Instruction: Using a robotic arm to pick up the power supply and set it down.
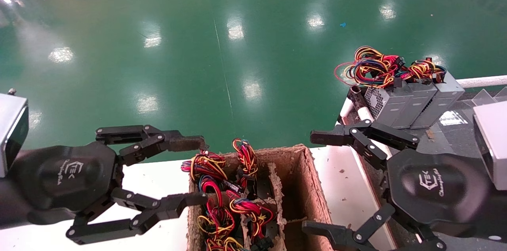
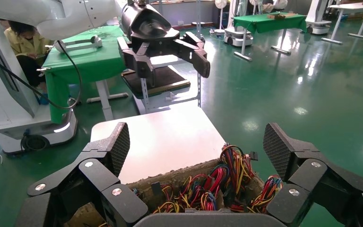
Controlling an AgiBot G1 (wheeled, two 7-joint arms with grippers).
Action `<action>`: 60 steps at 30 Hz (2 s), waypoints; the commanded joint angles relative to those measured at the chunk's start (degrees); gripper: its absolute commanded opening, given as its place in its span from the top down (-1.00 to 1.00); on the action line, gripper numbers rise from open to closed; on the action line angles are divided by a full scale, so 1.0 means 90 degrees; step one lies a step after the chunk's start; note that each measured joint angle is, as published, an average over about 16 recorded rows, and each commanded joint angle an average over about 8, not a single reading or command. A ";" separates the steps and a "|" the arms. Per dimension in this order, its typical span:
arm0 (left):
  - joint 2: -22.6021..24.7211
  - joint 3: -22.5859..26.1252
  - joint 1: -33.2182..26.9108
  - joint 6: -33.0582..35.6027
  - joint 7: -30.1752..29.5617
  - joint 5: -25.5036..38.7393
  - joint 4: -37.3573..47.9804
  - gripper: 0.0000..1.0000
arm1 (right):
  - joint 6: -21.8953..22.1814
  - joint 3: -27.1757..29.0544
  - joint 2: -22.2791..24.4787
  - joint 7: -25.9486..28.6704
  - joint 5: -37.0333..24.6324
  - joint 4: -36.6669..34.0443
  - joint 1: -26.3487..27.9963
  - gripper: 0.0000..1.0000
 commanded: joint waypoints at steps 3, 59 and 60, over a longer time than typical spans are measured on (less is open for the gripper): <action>0.0000 0.0000 0.0000 0.0000 0.0000 0.0000 0.0000 1.00 | 0.0000 0.0000 0.0000 0.0000 0.0000 0.0000 0.0000 -1.00; 0.0000 0.0002 -0.0001 0.0001 0.0003 -0.0001 0.0007 -1.00 | -0.0102 -0.1904 -0.1542 0.1003 -0.2214 0.0287 0.0363 -1.00; 0.0000 0.0002 -0.0001 0.0001 0.0003 -0.0001 0.0007 -1.00 | -0.0117 -0.1971 -0.1595 0.1042 -0.2277 0.0278 0.0367 -1.00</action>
